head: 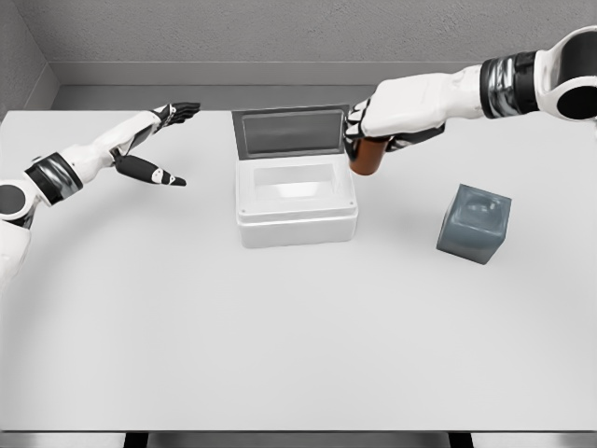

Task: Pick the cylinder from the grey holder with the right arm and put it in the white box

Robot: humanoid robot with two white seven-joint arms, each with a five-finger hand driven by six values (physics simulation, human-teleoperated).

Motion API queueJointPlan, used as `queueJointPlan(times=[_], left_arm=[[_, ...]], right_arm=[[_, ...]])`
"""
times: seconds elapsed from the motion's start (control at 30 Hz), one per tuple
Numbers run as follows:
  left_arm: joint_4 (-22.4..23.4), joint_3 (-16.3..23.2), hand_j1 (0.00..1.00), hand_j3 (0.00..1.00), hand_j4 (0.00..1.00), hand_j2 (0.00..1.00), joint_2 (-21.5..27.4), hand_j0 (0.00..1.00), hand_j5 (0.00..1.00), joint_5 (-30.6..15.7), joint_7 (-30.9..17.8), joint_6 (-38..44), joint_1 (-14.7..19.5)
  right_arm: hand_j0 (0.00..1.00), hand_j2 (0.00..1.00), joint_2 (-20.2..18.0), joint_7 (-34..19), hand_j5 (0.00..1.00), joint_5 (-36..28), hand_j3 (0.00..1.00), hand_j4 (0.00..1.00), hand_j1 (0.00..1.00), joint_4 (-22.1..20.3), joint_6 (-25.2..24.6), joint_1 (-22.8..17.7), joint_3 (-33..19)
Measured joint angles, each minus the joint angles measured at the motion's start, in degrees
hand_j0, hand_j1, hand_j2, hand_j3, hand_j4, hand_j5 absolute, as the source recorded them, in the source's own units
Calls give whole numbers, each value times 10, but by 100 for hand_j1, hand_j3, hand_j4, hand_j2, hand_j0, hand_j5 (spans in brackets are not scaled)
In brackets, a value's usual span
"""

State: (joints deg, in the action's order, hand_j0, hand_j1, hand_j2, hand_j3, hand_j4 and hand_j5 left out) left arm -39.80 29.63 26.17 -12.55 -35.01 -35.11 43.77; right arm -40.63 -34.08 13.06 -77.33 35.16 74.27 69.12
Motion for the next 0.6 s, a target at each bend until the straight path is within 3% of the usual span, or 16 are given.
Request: queueJointPlan(times=[0.6], left_arm=[[-1,0,100,100,100,100,1,100,100,0,0,0,-1]], right_arm=[[40,40,67,-5,40,17,40,40,40,64,0,10,21]])
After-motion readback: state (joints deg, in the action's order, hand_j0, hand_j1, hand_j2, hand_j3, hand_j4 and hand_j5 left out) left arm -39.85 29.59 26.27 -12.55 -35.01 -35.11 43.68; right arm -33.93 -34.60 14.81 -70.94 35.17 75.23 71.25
